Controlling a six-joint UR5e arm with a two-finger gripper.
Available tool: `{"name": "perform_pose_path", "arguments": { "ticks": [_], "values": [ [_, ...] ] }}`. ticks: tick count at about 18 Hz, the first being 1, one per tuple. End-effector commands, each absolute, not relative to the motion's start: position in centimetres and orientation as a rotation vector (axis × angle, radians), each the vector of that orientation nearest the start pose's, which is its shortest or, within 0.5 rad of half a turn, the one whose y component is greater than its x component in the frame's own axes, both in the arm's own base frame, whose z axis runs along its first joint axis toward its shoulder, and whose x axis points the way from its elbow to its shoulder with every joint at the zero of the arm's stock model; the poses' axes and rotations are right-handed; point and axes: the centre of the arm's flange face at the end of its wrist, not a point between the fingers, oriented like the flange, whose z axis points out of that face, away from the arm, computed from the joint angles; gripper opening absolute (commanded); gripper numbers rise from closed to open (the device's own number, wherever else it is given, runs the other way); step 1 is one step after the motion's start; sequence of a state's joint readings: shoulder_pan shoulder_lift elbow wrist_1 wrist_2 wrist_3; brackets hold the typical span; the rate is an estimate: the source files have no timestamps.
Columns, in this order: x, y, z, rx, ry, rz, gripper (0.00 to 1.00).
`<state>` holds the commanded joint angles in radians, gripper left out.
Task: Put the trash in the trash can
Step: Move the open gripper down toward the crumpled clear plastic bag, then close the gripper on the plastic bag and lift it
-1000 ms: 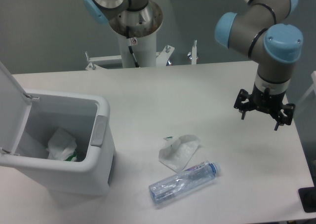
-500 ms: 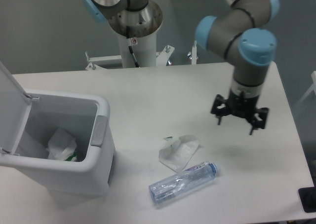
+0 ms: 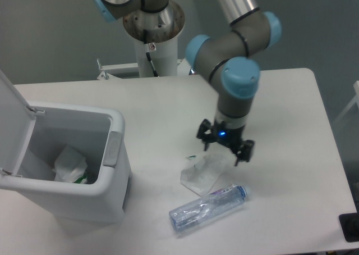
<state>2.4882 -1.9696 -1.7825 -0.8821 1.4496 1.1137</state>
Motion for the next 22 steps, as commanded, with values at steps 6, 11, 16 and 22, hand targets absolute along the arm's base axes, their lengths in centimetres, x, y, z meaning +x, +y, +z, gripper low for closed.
{"name": "perform_pose_path", "arguments": {
  "ticks": [6,11,16,22],
  "values": [
    [-37.5,48.9,22.3,-3.021,0.276,-0.007,0.21],
    [-38.2,49.7,24.1,-2.998,0.276,0.020,0.00],
    [-38.7,49.5,25.4,-2.995,0.262,-0.016,0.00],
    [-40.4,48.8,32.0,-2.883,0.148,-0.317,0.00]
  ]
}}
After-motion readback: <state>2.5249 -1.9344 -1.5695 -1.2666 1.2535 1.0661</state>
